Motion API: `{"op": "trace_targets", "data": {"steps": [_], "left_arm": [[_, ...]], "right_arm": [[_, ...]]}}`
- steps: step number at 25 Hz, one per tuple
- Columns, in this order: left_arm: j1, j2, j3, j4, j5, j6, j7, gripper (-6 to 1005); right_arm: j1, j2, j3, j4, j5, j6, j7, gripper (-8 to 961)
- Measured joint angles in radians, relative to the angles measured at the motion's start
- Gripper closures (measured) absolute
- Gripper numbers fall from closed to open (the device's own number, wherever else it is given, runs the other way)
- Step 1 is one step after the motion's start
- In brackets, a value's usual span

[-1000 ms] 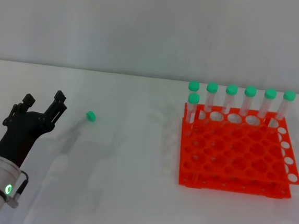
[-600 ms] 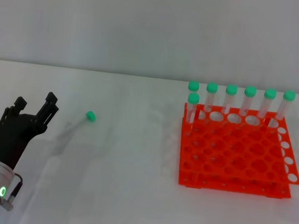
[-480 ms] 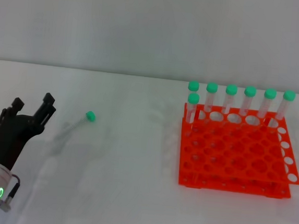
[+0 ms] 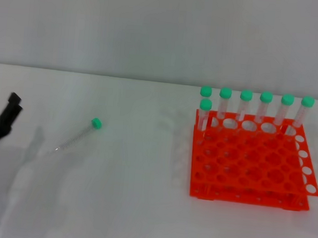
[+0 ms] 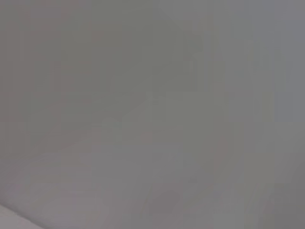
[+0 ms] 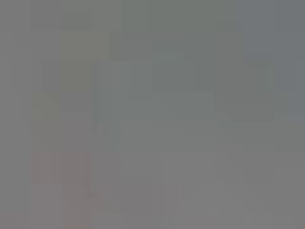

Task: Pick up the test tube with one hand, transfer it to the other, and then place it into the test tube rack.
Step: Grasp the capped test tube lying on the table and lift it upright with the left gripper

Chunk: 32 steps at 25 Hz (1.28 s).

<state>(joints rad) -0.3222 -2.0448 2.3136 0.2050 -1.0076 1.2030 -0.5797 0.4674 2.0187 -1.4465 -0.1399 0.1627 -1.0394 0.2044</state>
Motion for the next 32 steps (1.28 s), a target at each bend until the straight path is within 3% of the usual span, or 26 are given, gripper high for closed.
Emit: {"op": "trace_targets", "data": {"steps": [5,10,12,15,16,17,18,22,27,29,32], "left_arm": [[-0.051,0.052,0.008,-0.102,0.029,0.02,-0.205,126],[-0.182,0.117,0.072,-0.374,0.184,0.025,-0.603,126],[-0.249,0.142,0.217,-0.528,0.237,0.035,-0.84,126],[-0.301,0.15,0.447,-0.689,0.234,0.065,-1.057,126],[-0.301,0.15,0.447,-0.689,0.234,0.065,-1.057,126],[-0.318,0.151,0.504,-0.736,0.242,0.079,-1.112,126],[-0.366,0.163,0.55,-0.833,0.338,0.111,-1.229,126],[-0.483,0.203,0.546,-0.953,0.643,0.169,-1.394,127],[-0.645,0.269,0.541,-0.973,1.027,0.23,-1.54,127],[-0.701,0.273,0.54,-0.967,1.152,0.231,-1.562,127],[-0.776,0.256,0.538,-0.946,1.31,0.223,-1.562,127]], "right_arm": [[0.002,0.0,0.0,-0.001,0.0,0.0,-0.001,114],[0.002,-0.001,0.002,-0.001,0.001,-0.001,-0.002,114],[0.002,-0.002,0.002,-0.001,0.001,-0.002,-0.002,114],[0.003,-0.002,0.002,-0.002,0.001,-0.006,-0.007,114],[0.004,-0.002,0.002,-0.002,0.002,-0.007,-0.011,114],[0.005,-0.002,0.002,-0.003,0.002,-0.007,-0.017,114],[0.006,-0.002,0.002,-0.003,0.002,-0.008,-0.021,114],[0.01,-0.002,0.001,-0.003,0.002,-0.005,-0.026,114],[0.022,0.0,0.001,-0.003,0.001,-0.001,-0.027,113],[0.029,0.002,0.002,-0.001,0.001,0.003,-0.027,113],[0.036,0.004,0.001,0.001,0.001,0.005,-0.027,113]]}}
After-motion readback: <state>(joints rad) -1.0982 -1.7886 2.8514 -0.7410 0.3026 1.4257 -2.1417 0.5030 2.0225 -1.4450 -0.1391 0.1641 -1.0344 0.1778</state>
